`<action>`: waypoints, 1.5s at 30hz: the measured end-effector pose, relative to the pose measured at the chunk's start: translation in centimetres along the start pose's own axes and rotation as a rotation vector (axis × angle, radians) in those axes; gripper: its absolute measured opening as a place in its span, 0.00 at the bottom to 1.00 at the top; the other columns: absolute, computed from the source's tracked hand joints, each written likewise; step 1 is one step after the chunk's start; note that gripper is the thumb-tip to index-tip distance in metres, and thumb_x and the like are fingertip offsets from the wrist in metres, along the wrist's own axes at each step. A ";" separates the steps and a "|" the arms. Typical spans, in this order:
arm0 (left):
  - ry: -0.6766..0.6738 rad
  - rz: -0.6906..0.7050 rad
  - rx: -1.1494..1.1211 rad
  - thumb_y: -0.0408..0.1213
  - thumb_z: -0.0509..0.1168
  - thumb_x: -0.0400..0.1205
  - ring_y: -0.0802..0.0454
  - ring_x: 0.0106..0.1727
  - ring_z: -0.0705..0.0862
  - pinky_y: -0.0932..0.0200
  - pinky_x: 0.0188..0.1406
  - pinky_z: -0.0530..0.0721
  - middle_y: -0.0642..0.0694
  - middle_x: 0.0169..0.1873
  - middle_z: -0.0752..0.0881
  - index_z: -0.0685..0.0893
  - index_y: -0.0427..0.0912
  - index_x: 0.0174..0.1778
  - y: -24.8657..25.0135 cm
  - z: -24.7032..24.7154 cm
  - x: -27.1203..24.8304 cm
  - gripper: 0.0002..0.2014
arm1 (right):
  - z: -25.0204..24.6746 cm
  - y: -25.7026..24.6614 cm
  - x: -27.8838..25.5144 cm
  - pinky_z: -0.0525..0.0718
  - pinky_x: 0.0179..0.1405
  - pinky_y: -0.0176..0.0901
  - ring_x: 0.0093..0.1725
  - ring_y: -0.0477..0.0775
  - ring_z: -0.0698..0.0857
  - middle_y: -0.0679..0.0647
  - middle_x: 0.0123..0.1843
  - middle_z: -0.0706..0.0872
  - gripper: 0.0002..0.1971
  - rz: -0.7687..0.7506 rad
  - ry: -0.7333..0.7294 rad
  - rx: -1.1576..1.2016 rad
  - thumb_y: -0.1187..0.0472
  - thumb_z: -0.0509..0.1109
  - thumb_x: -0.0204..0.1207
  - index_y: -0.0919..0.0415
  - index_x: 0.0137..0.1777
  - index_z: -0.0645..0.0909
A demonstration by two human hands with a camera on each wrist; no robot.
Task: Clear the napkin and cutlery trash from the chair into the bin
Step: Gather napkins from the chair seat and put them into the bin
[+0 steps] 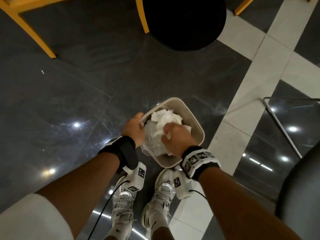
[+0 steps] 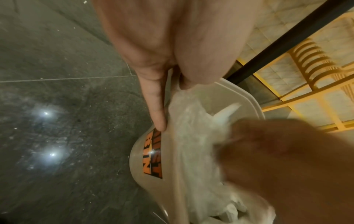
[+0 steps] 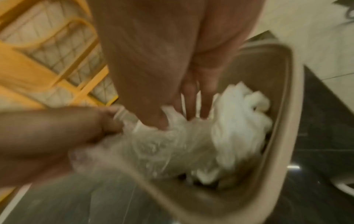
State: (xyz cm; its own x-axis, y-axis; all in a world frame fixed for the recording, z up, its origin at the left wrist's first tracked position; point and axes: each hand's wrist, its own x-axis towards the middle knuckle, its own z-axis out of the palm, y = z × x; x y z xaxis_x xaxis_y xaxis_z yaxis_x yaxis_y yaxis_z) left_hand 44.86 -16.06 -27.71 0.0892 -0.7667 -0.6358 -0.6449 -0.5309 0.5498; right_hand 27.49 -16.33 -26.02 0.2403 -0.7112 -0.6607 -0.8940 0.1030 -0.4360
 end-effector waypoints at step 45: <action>-0.464 1.141 0.526 0.42 0.69 0.73 0.43 0.75 0.72 0.44 0.76 0.72 0.47 0.74 0.72 0.70 0.52 0.77 48.2 30.7 -27.8 0.34 | -22.6 33.3 -46.3 0.84 0.57 0.53 0.60 0.55 0.82 0.52 0.61 0.83 0.14 0.698 1.022 0.455 0.56 0.66 0.79 0.53 0.64 0.81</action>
State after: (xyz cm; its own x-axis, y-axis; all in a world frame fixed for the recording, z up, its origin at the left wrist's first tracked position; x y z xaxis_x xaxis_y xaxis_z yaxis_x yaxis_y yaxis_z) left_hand -11.95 -9.23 -0.14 -0.8877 -0.4367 -0.1460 -0.4086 0.6009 0.6870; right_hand -21.92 4.29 3.89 -0.7886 -0.5939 -0.1595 -0.4583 0.7406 -0.4914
